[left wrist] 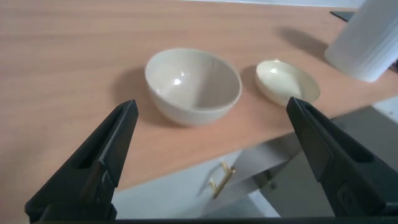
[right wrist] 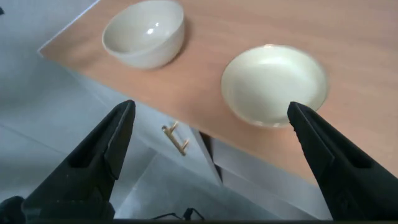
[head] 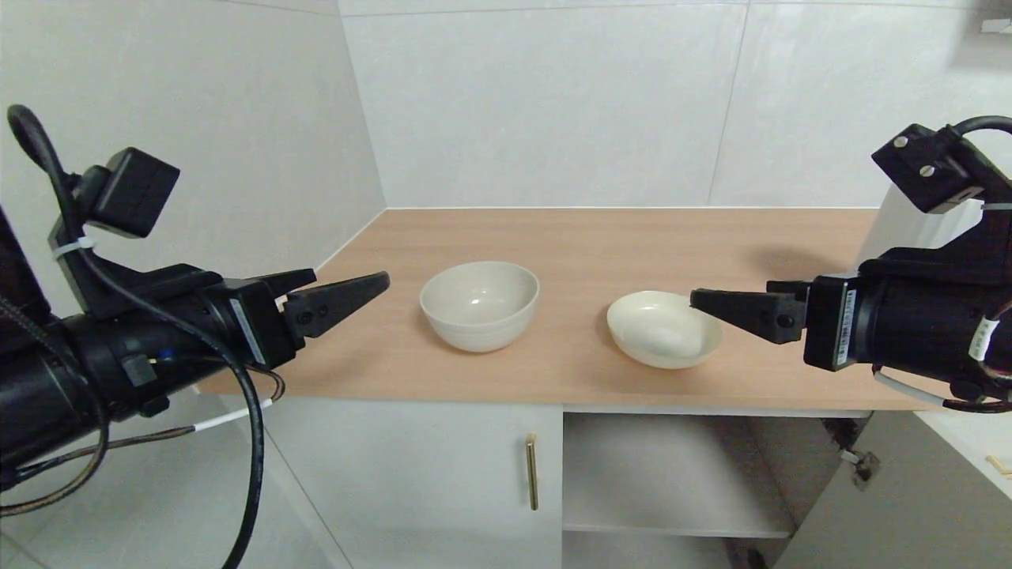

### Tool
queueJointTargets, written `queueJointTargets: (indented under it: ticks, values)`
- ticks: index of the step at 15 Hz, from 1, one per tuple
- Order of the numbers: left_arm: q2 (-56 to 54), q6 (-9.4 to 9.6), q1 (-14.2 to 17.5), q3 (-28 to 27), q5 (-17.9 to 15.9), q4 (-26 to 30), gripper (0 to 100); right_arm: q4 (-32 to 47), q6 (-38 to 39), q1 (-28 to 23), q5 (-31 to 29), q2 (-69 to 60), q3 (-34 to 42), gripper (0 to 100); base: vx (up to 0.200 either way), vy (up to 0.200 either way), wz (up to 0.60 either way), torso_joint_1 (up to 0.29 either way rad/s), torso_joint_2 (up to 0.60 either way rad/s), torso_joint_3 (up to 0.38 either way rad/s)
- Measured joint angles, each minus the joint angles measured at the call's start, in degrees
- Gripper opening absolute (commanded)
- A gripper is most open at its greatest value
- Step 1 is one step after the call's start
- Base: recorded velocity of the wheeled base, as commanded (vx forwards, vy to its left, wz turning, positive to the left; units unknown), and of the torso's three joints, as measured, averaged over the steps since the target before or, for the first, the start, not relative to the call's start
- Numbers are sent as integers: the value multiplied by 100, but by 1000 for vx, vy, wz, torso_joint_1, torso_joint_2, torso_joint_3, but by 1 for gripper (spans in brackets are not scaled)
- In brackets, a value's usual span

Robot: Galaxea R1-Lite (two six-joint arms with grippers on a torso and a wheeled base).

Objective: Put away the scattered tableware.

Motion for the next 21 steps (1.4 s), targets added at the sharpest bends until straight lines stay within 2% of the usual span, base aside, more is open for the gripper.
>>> queueJointTargets:
  ticks: [2,4,6,9,13,15,18,21]
  values:
    - [60,-111,-1,-85,15,110,100,0,9,-90,-5,154,-66,100,0,0,0,193,-493,-303]
    - [105,-139,0,-239,28,477,100,-6,9,-188,-2,317,-157,100,0,0,0,139,-352,-210]
    - [196,-188,-4,-647,115,1237,100,2,11,-364,-5,512,-295,100,0,0,0,51,-112,-71]
    - [529,-350,0,-1447,503,2313,100,29,11,-807,-90,951,-664,100,0,0,0,9,-17,-11]
    - [1248,-405,51,-2459,1319,3313,100,627,13,-1125,-917,1824,-1353,100,0,0,0,0,0,0]
    - [1696,-424,79,-2706,1595,3494,100,725,41,-1165,-1031,2152,-1503,100,0,0,0,0,0,0]
    - [2191,-468,104,-2866,1715,3522,100,731,138,-1167,-1048,2450,-1552,100,0,0,0,0,0,0]
    - [2560,-623,79,-3023,1787,3522,100,731,160,-1167,-1117,2573,-1582,100,0,0,0,0,0,0]
